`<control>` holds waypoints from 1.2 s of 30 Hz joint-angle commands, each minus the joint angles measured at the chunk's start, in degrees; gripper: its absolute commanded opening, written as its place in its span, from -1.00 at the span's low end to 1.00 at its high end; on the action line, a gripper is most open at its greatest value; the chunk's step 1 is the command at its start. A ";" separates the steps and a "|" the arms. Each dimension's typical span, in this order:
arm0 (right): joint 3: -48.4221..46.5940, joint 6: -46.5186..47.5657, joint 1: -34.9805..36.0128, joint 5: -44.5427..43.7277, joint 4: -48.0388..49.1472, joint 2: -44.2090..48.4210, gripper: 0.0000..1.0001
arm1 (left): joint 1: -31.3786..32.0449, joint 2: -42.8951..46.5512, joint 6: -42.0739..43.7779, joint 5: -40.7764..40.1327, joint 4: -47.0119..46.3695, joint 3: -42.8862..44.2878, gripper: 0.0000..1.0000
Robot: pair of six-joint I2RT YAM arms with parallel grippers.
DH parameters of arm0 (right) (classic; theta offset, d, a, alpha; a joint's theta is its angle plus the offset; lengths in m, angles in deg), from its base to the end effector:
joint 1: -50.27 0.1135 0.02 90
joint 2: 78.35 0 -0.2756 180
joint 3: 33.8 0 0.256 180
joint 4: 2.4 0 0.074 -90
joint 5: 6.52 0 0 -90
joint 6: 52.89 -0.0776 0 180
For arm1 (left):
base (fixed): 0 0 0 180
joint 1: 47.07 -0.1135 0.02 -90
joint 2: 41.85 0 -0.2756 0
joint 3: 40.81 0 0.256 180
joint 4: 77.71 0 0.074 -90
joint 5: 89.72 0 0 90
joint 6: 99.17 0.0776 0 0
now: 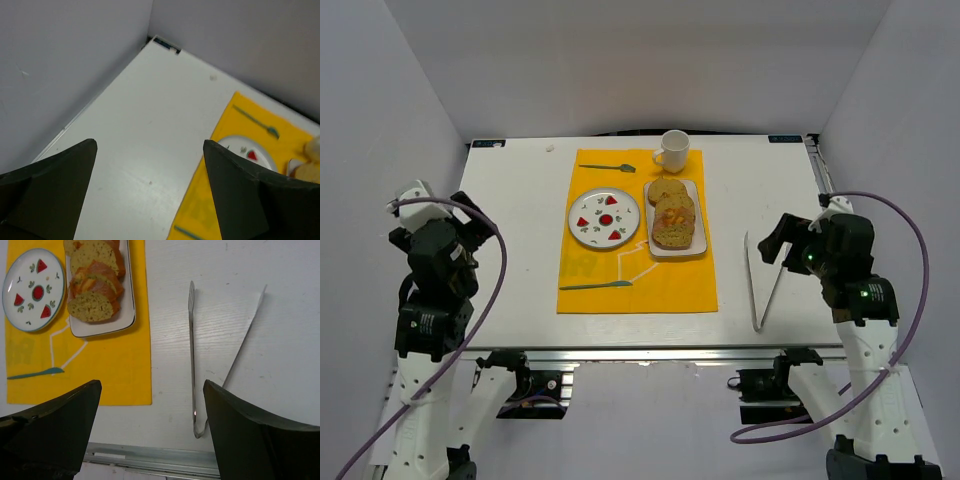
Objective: Place the bread
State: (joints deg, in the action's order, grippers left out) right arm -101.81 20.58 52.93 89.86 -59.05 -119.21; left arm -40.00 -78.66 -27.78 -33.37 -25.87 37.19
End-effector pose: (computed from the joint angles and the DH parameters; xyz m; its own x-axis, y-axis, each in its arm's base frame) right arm 0.1703 0.0165 0.3362 -0.5122 0.2593 -0.8188 0.0031 0.9539 0.3001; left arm 0.1325 0.0269 0.4216 -0.0340 -0.2635 -0.9641 -0.4736 0.8537 -0.2166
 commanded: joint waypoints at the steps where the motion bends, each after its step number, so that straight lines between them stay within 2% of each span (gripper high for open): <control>1: -6.53 0.36 0.16 -5.39 -3.14 0.87 0.79 | -0.04 -3.60 4.01 4.47 14.27 4.28 0.96; 4: -9.00 2.82 0.16 -9.79 -2.09 2.27 0.79 | 0.05 -3.00 8.76 4.91 16.38 5.52 0.96; 8: -6.72 5.90 0.16 -10.14 -0.15 3.95 0.78 | 0.05 1.57 9.21 5.96 16.03 4.64 0.96; 10: -6.63 5.03 0.16 -11.29 -3.48 2.20 0.73 | 0.05 2.10 8.77 8.32 17.34 5.51 0.96; 13: -2.86 5.81 0.16 -9.45 -4.46 -1.06 0.67 | 0.05 1.66 8.16 13.08 18.58 5.61 0.96; 15: -2.93 6.25 0.07 -10.92 -6.64 -6.31 0.79 | 0.05 1.84 6.66 13.17 18.84 5.08 0.96; 20: -4.69 2.83 0.07 -6.91 -9.47 -19.15 0.79 | 0.05 2.28 5.34 15.19 20.16 4.81 0.97; 22: -1.63 1.25 0.07 -4.00 -6.85 -20.39 0.79 | 0.05 2.63 5.34 15.45 20.43 4.81 0.96; 29: 8.92 -2.09 0.16 -6.11 0.55 -22.86 0.79 | 0.05 3.07 5.87 14.40 20.69 4.81 0.96; 30: 9.89 -2.62 0.16 -8.46 1.60 -23.12 0.79 | 0.05 3.07 5.87 14.31 20.69 4.73 0.96; 36: 17.53 -4.29 1.03 -8.65 7.57 -22.95 0.79 | 0.05 2.54 5.87 14.75 19.55 3.85 0.96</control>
State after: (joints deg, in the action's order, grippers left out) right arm -86.18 18.35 53.30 82.25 -56.34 -142.53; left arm -40.00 -76.13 -21.98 -19.53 -5.90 41.67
